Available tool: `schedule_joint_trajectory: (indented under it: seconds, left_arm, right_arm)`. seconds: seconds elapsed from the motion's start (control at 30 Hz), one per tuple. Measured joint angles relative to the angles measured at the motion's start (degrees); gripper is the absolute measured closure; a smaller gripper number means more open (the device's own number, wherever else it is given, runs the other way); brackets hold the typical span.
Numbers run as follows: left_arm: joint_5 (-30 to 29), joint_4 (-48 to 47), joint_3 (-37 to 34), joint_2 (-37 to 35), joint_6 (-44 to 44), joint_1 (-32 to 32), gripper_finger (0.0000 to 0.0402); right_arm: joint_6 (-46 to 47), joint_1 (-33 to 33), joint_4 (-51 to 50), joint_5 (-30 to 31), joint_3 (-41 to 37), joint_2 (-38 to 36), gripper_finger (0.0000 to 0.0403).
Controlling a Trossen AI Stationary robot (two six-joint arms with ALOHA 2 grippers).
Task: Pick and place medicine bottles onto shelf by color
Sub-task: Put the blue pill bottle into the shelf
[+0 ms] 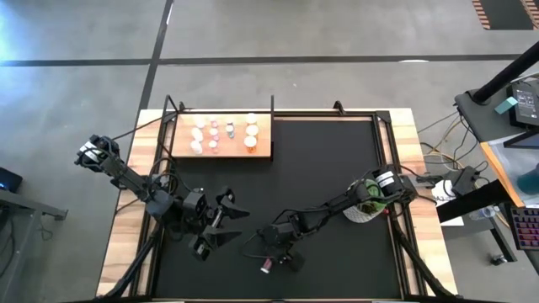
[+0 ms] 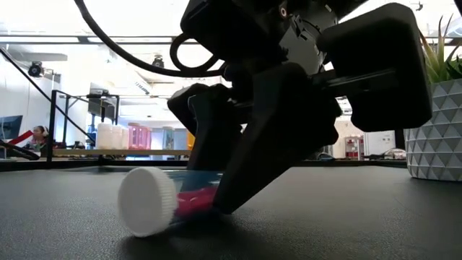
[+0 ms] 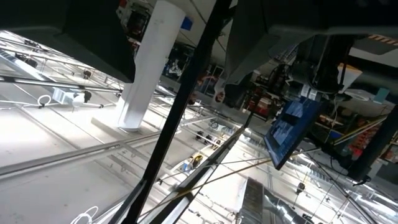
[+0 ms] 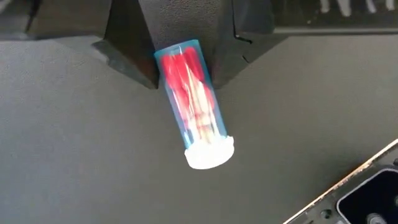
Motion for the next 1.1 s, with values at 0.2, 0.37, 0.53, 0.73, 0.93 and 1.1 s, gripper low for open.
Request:
schedule_joint_trajectory:
  seconds: [0.2,0.37,0.53,0.73,0.93,1.1]
  left_arm:
    - [0.0,0.0,0.0,0.0,-0.02,0.0,0.0169]
    - [0.01,0.0,0.0,0.0,-0.04,0.0,0.0169]
    - [0.01,-0.02,-0.02,0.0,-0.02,0.0,0.0169]
    - [0.01,-0.44,-0.02,0.0,-0.02,0.02,0.0169]
    - [0.01,-0.52,-0.02,0.0,-0.02,0.02,0.0169]
    - [0.01,-0.5,-0.02,0.0,-0.02,0.02,0.0169]
  right_arm:
    - [2.24,-0.06,-0.82,0.02,0.0,-0.29,0.0269]
    - [2.94,-0.68,-6.23,0.74,0.0,-2.71,0.0269]
    - [2.83,-2.03,-13.35,4.96,-0.04,-7.34,0.0269]
    - [5.57,-3.2,-14.76,4.8,-0.43,-11.7,0.0269]
    - [12.47,-2.62,-11.27,4.6,-0.52,-11.28,0.0268]
    - [13.41,-1.39,-8.18,4.63,-0.52,-9.0,0.0268]
